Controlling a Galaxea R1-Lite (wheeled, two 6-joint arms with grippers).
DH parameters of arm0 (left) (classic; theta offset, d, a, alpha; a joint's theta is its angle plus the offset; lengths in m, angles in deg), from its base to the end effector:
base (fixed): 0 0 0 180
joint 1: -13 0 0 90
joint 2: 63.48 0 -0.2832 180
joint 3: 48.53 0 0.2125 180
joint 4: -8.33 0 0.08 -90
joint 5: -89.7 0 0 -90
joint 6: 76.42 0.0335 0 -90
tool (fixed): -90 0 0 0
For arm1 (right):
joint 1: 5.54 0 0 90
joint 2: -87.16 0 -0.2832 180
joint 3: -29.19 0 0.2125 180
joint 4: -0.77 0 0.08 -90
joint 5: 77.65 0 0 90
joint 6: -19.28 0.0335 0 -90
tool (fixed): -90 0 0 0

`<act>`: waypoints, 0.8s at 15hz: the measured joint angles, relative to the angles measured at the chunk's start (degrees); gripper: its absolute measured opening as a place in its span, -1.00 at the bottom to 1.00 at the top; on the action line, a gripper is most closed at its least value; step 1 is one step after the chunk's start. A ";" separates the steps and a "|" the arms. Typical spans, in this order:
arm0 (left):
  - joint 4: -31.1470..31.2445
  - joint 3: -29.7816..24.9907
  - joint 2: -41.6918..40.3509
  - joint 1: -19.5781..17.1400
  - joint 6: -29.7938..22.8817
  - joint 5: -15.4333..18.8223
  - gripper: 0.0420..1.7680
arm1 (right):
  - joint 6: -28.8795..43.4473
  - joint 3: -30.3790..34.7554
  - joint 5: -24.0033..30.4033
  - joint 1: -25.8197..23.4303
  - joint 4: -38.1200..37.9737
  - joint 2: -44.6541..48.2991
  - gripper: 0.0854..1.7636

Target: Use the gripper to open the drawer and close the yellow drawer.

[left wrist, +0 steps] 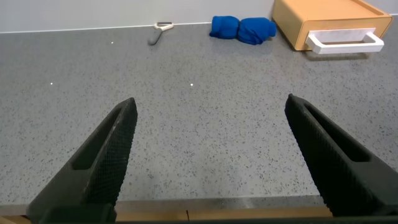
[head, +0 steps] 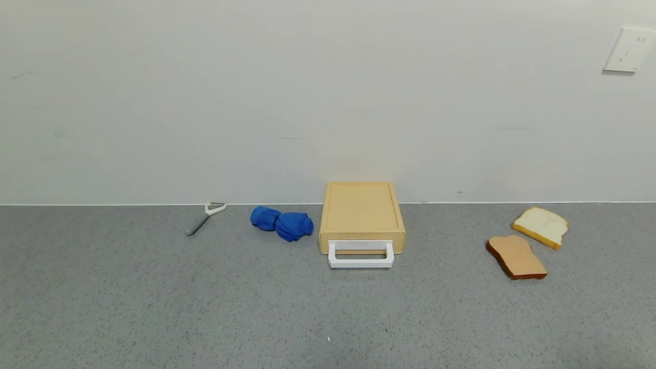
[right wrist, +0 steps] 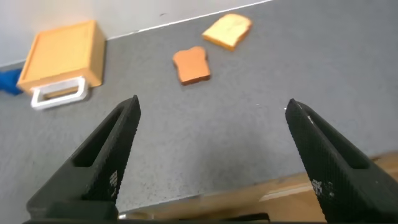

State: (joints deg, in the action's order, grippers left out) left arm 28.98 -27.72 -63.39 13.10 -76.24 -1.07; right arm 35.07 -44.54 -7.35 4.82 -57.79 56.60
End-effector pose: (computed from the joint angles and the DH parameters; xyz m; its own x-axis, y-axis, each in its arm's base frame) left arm 0.0291 0.0004 0.0758 0.9999 0.0117 0.0012 -0.0117 0.9999 0.0031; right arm 0.0204 -0.0078 0.2598 0.9535 -0.1684 -0.2499 0.2158 0.9604 0.1763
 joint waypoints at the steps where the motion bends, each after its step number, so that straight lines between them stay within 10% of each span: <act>1: 0.00 0.00 0.00 0.00 0.00 0.00 0.94 | -0.61 0.02 0.30 -2.46 -0.41 1.88 0.94; 7: 0.00 0.00 0.01 0.00 -0.02 0.00 0.94 | -7.11 -0.17 15.04 -12.42 -6.45 13.03 0.94; 12: 0.00 0.00 0.00 0.00 -0.02 0.00 0.94 | -7.28 1.27 16.59 -10.26 -6.36 17.53 0.94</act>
State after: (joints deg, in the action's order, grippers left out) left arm 28.98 -27.72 -63.39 13.10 -76.26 -1.07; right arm 27.79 -43.27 9.24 -5.44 -64.15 74.13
